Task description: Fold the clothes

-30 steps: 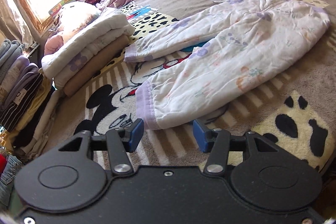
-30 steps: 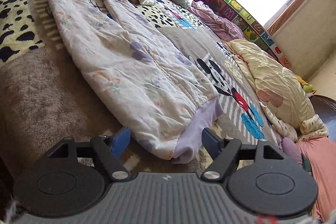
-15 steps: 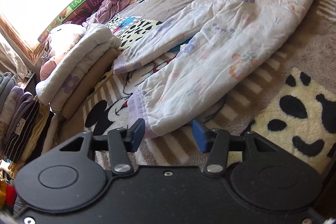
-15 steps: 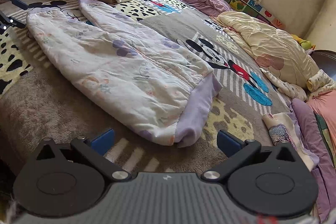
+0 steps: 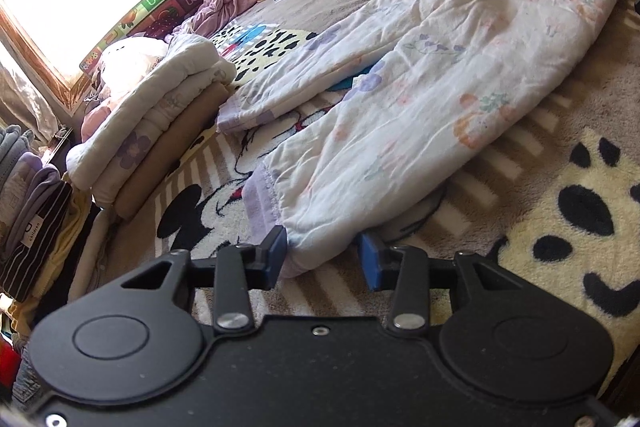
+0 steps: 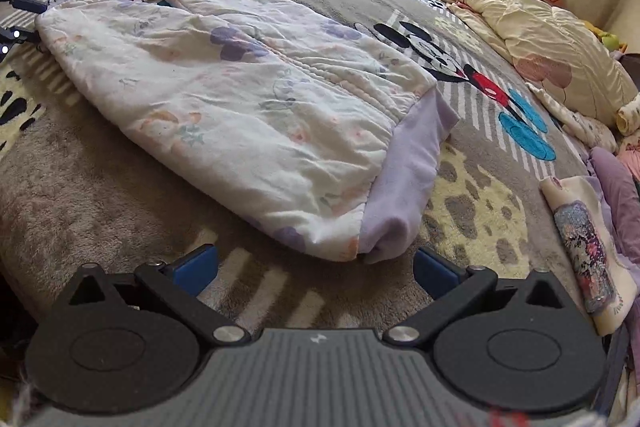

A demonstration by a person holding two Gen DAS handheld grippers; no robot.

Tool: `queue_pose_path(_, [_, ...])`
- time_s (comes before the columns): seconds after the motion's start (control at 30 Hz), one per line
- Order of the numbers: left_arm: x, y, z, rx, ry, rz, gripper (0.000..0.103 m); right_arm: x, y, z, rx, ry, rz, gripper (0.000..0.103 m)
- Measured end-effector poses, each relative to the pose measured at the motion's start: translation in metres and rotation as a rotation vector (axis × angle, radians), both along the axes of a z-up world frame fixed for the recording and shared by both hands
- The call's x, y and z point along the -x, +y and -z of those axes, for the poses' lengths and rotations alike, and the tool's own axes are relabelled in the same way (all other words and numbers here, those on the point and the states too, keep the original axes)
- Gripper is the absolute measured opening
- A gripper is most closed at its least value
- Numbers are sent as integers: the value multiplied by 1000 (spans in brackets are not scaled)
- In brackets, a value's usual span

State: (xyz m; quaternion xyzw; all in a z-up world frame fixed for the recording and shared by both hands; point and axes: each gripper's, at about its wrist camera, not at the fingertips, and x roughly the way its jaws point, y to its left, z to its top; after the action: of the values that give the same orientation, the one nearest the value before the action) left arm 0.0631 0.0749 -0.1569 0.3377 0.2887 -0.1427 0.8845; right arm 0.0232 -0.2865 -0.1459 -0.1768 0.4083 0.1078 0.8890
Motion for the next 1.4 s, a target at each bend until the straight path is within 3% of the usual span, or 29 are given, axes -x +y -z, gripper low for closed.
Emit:
queue_pose_path(0.2, [-2, 0, -1, 16, 9, -13, 40, -4, -9, 3, -140, 86, 63, 103])
queue_pose_path(0.37, [-2, 0, 0, 18, 10, -21, 40, 1, -16, -7, -234, 19, 67, 103])
queue_pose_path(0.5, [-3, 0, 0, 18, 10, -25, 40, -1, -29, -8, -311, 56, 113, 103])
queue_pose_path(0.57, [-3, 0, 0, 19, 11, -26, 40, 1, -28, -10, -298, 64, 110, 103])
queue_pose_path(0.7, [-4, 0, 0, 19, 15, -24, 40, 0, -22, -12, -173, 47, 160, 103])
queue_pose_path(0.93, [-4, 0, 0, 0, 16, -7, 40, 3, -13, -11, -100, 10, 147, 103])
queue_pose_path(1.1, [-5, -1, 0, -8, 20, -3, 39, 3, -14, -11, -102, 1, 142, 103])
queue_pose_path(1.23, [-6, 1, -4, 32, 31, -22, 32, 4, -13, -10, -89, -11, 116, 103])
queue_pose_path(1.4, [-2, 0, -6, 54, 6, -12, 15, 17, 4, -7, 25, -59, -14, 100])
